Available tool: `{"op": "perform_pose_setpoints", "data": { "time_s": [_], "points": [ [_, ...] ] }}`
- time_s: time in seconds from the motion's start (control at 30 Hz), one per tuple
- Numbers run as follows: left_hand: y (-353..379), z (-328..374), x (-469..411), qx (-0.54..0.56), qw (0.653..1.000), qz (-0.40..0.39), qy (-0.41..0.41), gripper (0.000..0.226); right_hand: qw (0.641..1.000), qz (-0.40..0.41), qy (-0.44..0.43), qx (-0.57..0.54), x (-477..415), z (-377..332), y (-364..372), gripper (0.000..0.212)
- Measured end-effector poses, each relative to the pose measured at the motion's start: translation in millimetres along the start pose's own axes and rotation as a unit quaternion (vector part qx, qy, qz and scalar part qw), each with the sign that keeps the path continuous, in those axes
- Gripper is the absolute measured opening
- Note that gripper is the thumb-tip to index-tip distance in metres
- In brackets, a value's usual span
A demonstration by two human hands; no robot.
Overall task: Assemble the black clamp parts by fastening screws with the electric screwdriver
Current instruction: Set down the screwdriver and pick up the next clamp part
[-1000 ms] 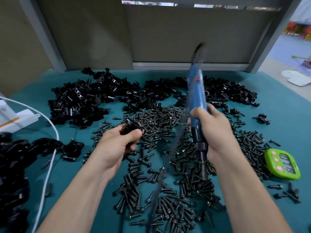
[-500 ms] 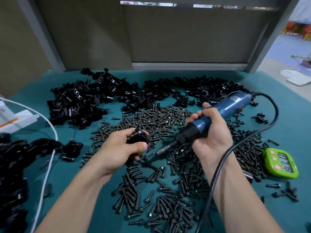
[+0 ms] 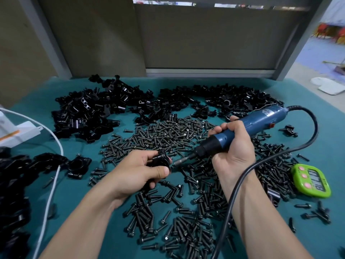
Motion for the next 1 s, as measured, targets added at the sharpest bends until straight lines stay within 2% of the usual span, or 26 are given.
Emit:
{"op": "perform_pose_setpoints", "data": {
  "time_s": [0.17,0.3,0.7,1.0],
  "points": [
    [-1.1,1.3,-0.9,0.008,1.0,-0.003,0.003,0.016,1.0,-0.023,-0.013,-0.004,-0.2,-2.1,3.8,0.027],
    [-2.0,0.0,-1.6,0.041,0.999,-0.002,-0.004,0.01,0.999,-0.029,-0.018,-0.005,0.1,-2.1,4.4,0.028],
    [-6.3,-1.8,0.0,0.08,0.996,0.028,-0.015,0.01,0.999,-0.031,0.007,-0.032,1.7,4.8,4.7,0.027],
    [-4.7,0.3,2.0,0.045,0.998,0.05,0.007,0.019,1.0,-0.028,0.001,-0.015,2.9,7.8,5.0,0.031]
  ]
}}
Point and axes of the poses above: each hand's wrist, its own x-axis away from the middle knuckle, its own y-axis out of the palm, z = x × y, the point moved 9 cm from there along -x, towards the middle knuckle
